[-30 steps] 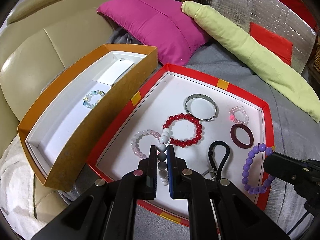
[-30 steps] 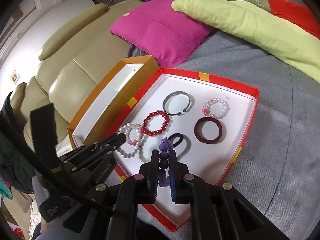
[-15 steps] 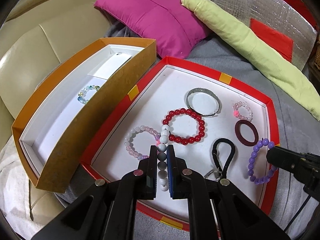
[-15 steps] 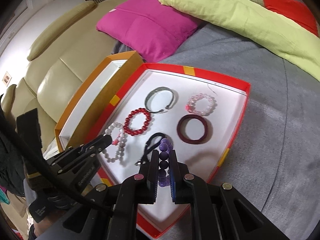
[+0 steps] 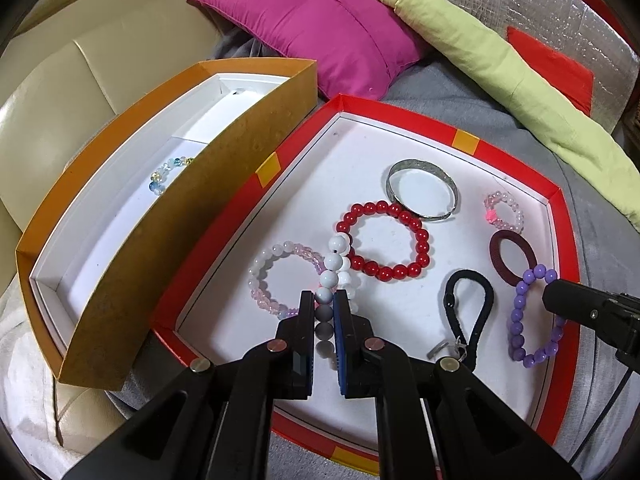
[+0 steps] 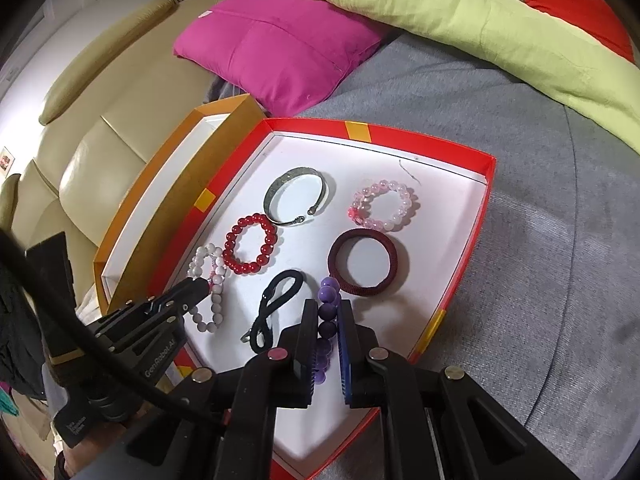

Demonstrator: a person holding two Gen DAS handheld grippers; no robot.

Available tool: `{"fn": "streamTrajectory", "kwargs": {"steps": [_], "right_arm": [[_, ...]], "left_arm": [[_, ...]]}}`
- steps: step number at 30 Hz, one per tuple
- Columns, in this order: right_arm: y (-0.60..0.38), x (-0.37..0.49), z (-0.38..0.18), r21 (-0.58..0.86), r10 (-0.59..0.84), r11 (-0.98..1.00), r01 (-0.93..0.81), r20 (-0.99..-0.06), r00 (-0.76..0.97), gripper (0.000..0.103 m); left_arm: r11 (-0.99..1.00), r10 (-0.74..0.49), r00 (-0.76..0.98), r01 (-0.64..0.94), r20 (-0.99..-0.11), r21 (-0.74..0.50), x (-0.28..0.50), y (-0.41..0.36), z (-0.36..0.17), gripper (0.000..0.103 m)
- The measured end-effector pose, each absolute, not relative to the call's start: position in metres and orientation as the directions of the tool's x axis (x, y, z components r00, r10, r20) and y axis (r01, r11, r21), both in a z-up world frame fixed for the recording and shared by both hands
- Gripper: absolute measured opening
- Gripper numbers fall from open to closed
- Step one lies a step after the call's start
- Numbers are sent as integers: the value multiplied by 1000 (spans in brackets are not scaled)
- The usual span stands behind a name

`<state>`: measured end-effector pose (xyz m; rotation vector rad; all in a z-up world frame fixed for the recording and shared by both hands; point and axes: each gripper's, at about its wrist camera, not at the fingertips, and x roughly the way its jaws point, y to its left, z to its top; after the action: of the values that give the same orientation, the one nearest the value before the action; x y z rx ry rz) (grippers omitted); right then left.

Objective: Organize jewelry
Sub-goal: 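Carry the white bead bracelet with the left gripper while the right carries the purple bracelet to the tray, then lower the white bracelet into the tray while the right lowers the purple bracelet onto the maroon bangle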

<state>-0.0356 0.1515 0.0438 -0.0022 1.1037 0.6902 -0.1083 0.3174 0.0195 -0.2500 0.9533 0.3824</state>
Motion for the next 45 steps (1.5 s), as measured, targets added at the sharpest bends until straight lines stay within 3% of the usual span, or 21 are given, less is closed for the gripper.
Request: {"fn": "streamTrajectory", "kwargs": {"steps": [12,22,32,45], "right_arm": [[159,-32,73,361,565,766,-532,-772,290,10],[151,-18,45,356,527,801,-482,-802,283,10],[184,-9,74,388,596,751,-534,-747,295,10],[171,21,30,373,526,808,-456,-805,273,10]], "left_arm": [[925,149,577,-369,-803,-94,-104,302,41,9],[917,158,511,-394,-845,-67,-106,311,8,9],[925,132,539,-369,-832,-92,-101,307,18,9],[932,133,522,-356,-842,-74,-99,298,11,9]]}}
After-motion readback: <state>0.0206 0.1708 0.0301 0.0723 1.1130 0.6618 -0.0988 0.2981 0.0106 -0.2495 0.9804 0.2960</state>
